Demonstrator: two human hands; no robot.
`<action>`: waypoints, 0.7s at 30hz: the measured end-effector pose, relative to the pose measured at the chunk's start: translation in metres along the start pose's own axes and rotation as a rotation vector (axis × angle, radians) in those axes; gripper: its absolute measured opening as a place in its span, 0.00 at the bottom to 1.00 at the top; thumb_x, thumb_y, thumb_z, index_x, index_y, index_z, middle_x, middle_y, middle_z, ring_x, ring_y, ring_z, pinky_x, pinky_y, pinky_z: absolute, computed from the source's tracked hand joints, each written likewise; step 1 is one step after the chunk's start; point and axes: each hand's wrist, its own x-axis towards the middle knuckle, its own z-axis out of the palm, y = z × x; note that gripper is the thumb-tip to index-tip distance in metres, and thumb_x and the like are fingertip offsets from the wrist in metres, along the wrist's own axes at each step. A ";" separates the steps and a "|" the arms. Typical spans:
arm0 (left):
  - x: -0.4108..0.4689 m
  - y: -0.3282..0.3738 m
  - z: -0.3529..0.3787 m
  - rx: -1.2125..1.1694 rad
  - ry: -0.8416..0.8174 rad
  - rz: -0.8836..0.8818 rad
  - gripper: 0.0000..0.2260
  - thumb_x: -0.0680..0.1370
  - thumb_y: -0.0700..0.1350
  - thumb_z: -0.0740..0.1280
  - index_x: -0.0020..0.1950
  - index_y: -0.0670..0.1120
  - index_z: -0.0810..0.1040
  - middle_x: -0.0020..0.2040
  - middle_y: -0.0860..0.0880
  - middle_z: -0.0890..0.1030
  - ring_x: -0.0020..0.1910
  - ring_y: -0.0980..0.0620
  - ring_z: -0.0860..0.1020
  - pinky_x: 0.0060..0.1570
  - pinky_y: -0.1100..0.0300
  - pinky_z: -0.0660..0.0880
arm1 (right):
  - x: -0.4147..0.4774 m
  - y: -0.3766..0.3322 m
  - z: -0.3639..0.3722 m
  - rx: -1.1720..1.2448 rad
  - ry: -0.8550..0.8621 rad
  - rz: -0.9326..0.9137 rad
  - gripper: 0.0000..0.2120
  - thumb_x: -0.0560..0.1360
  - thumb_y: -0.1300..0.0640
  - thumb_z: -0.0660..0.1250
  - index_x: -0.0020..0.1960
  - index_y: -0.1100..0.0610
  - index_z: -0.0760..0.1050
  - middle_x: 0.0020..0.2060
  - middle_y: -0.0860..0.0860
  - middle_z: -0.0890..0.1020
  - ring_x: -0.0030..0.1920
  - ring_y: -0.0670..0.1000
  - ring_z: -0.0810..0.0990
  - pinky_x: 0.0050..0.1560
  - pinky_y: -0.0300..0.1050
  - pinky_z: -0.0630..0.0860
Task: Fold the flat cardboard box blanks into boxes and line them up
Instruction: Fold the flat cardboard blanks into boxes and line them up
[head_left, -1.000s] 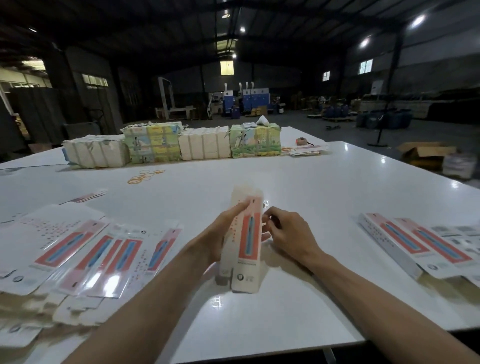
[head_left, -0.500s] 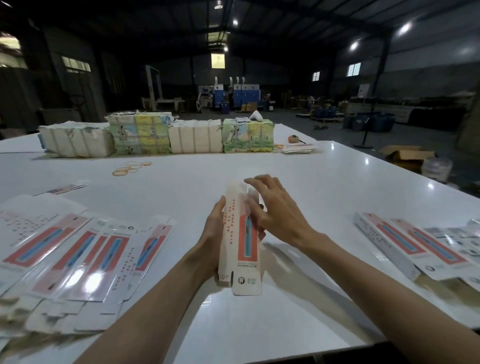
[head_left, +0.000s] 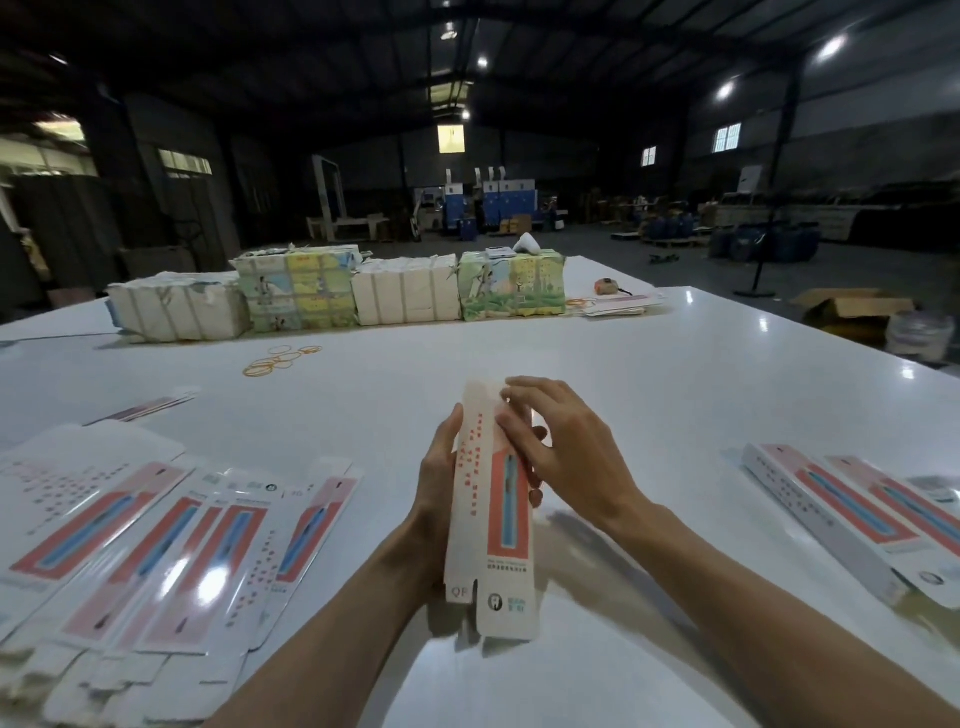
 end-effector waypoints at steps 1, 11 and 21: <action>0.001 0.001 0.000 -0.023 -0.002 0.002 0.24 0.85 0.59 0.53 0.47 0.45 0.80 0.39 0.40 0.82 0.30 0.44 0.83 0.34 0.54 0.83 | -0.001 0.000 -0.001 -0.014 -0.007 -0.017 0.18 0.84 0.46 0.65 0.68 0.54 0.80 0.69 0.48 0.79 0.64 0.47 0.80 0.62 0.42 0.78; -0.003 0.005 -0.002 0.068 -0.071 -0.075 0.28 0.80 0.66 0.58 0.58 0.42 0.78 0.46 0.38 0.84 0.37 0.40 0.85 0.39 0.50 0.84 | 0.007 -0.013 -0.010 0.328 -0.014 0.158 0.08 0.83 0.55 0.69 0.60 0.57 0.81 0.61 0.49 0.80 0.61 0.49 0.80 0.60 0.42 0.81; -0.003 0.008 -0.003 0.133 -0.041 -0.088 0.28 0.85 0.66 0.54 0.59 0.42 0.77 0.46 0.38 0.84 0.37 0.40 0.85 0.37 0.51 0.84 | 0.005 -0.015 -0.014 0.210 -0.075 0.094 0.11 0.82 0.56 0.70 0.62 0.59 0.82 0.64 0.50 0.80 0.65 0.49 0.76 0.64 0.41 0.77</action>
